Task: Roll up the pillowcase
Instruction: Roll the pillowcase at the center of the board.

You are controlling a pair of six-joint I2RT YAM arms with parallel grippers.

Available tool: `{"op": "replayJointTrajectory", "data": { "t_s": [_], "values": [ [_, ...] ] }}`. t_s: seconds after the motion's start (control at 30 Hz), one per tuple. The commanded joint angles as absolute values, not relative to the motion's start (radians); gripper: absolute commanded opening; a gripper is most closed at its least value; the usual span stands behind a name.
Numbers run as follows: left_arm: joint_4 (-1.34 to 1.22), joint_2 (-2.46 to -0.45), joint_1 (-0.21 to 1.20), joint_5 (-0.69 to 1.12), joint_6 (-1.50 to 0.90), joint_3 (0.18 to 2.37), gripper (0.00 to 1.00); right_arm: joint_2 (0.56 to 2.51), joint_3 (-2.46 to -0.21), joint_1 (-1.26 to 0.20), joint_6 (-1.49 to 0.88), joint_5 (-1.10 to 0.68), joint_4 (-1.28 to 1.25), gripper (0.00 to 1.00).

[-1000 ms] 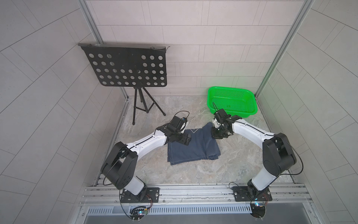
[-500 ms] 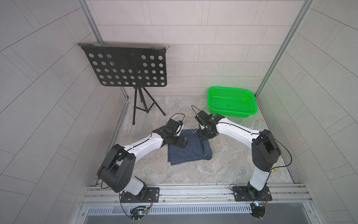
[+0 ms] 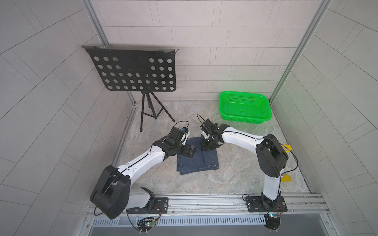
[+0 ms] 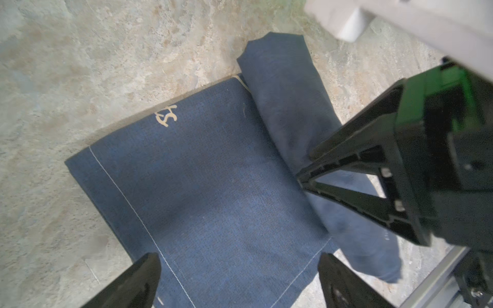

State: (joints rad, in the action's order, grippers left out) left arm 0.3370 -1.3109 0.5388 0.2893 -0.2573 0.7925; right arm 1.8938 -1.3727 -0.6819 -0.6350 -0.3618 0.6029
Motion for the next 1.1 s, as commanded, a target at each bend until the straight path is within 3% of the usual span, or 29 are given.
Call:
{"op": "replayJointTrajectory", "data": {
  "t_s": [0.0,0.3,0.7,1.07],
  "values": [
    [0.32,-1.271,0.538,0.333,-0.308,0.771,1.0,1.834,-1.31,-0.639,-0.723,-0.51,0.448,0.41],
    [0.235,-1.313,0.649,0.345,-0.367,0.818,0.95,1.674,-1.21,-0.449,-0.693,-0.597,0.426,0.39],
    [0.105,-1.597,0.837,0.362,-0.368,0.929,0.78,1.944,-1.309,-0.392,-0.718,-0.767,0.201,0.26],
    [0.023,-1.656,0.844,0.376,-0.376,0.766,0.77,2.103,-1.288,-0.41,-0.701,-0.717,0.077,0.26]
  ]
}}
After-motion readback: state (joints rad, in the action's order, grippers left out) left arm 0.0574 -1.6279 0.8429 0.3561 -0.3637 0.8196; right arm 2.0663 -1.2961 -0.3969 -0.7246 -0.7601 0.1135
